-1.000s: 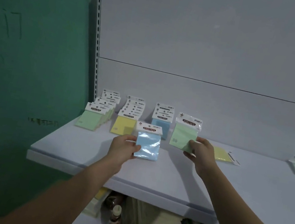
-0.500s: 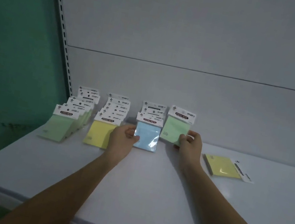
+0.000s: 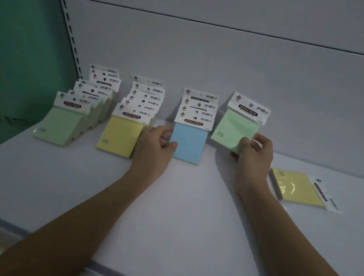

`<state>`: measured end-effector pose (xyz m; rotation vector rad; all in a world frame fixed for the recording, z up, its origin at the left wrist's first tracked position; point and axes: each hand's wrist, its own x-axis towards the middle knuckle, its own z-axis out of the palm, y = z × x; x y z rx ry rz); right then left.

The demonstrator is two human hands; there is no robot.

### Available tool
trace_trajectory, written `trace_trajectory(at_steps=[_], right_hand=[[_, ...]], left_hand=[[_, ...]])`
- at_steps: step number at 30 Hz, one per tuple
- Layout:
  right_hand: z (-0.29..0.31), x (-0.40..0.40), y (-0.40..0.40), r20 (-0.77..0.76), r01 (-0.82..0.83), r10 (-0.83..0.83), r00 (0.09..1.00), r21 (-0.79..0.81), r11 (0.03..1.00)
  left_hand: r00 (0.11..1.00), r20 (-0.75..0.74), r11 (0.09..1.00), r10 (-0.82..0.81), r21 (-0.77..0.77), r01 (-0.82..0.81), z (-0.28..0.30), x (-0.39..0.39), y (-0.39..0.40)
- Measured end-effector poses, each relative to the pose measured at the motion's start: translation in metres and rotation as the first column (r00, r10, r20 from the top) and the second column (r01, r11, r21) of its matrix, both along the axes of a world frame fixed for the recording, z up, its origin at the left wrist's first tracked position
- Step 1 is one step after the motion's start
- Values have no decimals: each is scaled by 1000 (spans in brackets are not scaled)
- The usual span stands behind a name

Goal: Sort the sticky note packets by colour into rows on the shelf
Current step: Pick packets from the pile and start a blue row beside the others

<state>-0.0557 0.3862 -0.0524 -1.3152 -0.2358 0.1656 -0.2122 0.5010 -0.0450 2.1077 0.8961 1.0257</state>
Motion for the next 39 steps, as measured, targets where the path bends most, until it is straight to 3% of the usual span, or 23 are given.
trace_trajectory(at_steps=[5,10,15,18,21,25,32,39], right_hand=[[10,-5,-5,28,13,-13,1000,17,1000],[45,-22,-9,27,-77,75,997,117,990],[78,-69,16,70,-230,229,971,14,973],[77,-118,48,-3,-335,335,942,36,942],[63,-175,84,-37,-398,400,916,44,916],[43,-242,130,-76,-455,452,889,-23,890],[42,-281,176,57,-239,284,957,-403,884],[37,-299,186,336,48,304,891,-737,675]], left_hand=[[999,39,1000,2,13,-3,4,-1,-5],[987,71,986,-143,98,135,29,-15,-7],[960,-91,953,-266,122,276,41,-84,30],[926,-317,951,-205,159,265,28,-155,59],[809,-585,932,-54,262,252,11,-225,86],[782,-623,921,-22,291,258,-3,-285,108],[821,-571,889,8,379,255,-11,-294,112],[839,-543,891,-6,378,251,-13,-296,112]])
